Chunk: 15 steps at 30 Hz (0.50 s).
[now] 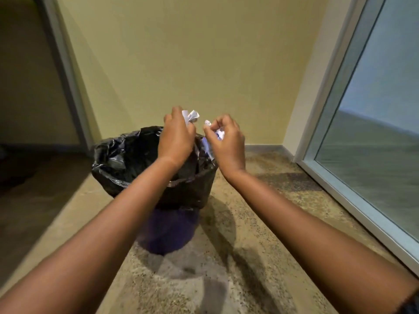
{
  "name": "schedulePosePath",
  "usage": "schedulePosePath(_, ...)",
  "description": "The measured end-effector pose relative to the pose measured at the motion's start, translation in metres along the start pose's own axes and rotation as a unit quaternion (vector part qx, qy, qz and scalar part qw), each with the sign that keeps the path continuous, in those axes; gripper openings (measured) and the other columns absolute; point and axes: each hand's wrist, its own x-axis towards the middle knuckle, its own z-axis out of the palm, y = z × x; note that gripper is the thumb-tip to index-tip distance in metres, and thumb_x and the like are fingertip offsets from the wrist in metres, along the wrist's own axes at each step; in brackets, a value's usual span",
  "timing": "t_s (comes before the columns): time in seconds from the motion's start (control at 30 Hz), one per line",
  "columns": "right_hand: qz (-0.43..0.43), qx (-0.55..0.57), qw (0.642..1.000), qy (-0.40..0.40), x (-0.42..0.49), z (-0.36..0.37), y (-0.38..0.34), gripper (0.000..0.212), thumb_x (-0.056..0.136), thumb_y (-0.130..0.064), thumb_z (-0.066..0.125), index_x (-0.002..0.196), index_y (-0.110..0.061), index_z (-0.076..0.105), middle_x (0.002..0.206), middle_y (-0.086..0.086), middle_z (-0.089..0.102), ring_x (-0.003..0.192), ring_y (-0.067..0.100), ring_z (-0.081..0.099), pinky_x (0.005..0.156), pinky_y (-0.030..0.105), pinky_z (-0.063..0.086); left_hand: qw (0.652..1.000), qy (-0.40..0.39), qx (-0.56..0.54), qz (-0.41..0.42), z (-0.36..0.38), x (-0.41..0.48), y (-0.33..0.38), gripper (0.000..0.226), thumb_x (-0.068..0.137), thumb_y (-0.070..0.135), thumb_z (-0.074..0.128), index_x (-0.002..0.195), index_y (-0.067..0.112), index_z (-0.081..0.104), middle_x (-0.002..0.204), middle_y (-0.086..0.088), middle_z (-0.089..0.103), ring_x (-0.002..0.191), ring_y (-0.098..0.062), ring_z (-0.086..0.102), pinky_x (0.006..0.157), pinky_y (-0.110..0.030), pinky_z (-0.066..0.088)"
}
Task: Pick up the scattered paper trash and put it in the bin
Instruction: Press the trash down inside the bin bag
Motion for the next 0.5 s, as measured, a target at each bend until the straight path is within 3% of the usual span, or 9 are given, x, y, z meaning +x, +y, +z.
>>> schedulePosePath(0.13, 0.027, -0.028, 0.996, -0.083, -0.004, 0.030, -0.006, 0.017, 0.086, -0.016, 0.058, 0.076, -0.018, 0.045, 0.088, 0.003, 0.057, 0.079, 0.015, 0.049, 0.066, 0.025, 0.035, 0.989, -0.069, 0.119, -0.062, -0.015, 0.001, -0.047, 0.032, 0.096, 0.015, 0.044, 0.123, -0.003, 0.042, 0.127, -0.028, 0.047, 0.113, -0.044, 0.050, 0.088, -0.044, 0.040)
schedulePosePath(0.23, 0.054, -0.068, 0.989, -0.121, -0.008, 0.044, -0.004, 0.007, 0.087, -0.018, 0.056, 0.083, -0.014, 0.053, 0.098, 0.006, 0.060, 0.081, 0.014, 0.047, 0.066, 0.025, 0.032, 0.972, -0.130, 0.153, -0.122, -0.016, -0.002, -0.072, 0.038, 0.096, 0.019, 0.047, 0.127, -0.001, 0.040, 0.132, -0.028, 0.042, 0.117, -0.045, 0.048, 0.094, -0.044, 0.040)
schedulePosePath(0.33, 0.052, -0.111, 0.981, -0.151, -0.010, 0.054, 0.003, 0.011, 0.087, -0.023, 0.056, 0.090, -0.012, 0.054, 0.101, 0.007, 0.061, 0.087, 0.023, 0.055, 0.066, 0.027, 0.034, 0.950, -0.185, 0.174, -0.180, -0.014, -0.005, -0.088, 0.053, 0.092, 0.028, 0.055, 0.133, 0.003, 0.034, 0.141, -0.029, 0.031, 0.127, -0.044, 0.041, 0.106, -0.048, 0.036)
schedulePosePath(0.5, 0.056, -0.126, 0.968, -0.208, -0.017, 0.066, 0.015, 0.020, 0.088, -0.030, 0.054, 0.100, -0.015, 0.051, 0.109, 0.007, 0.053, 0.100, 0.025, 0.054, 0.071, 0.029, 0.038, 0.945, -0.167, 0.229, -0.164, -0.006, -0.009, -0.091, 0.055, 0.093, 0.033, 0.051, 0.137, 0.007, 0.030, 0.146, -0.027, 0.027, 0.131, -0.044, 0.037, 0.105, -0.061, 0.033)
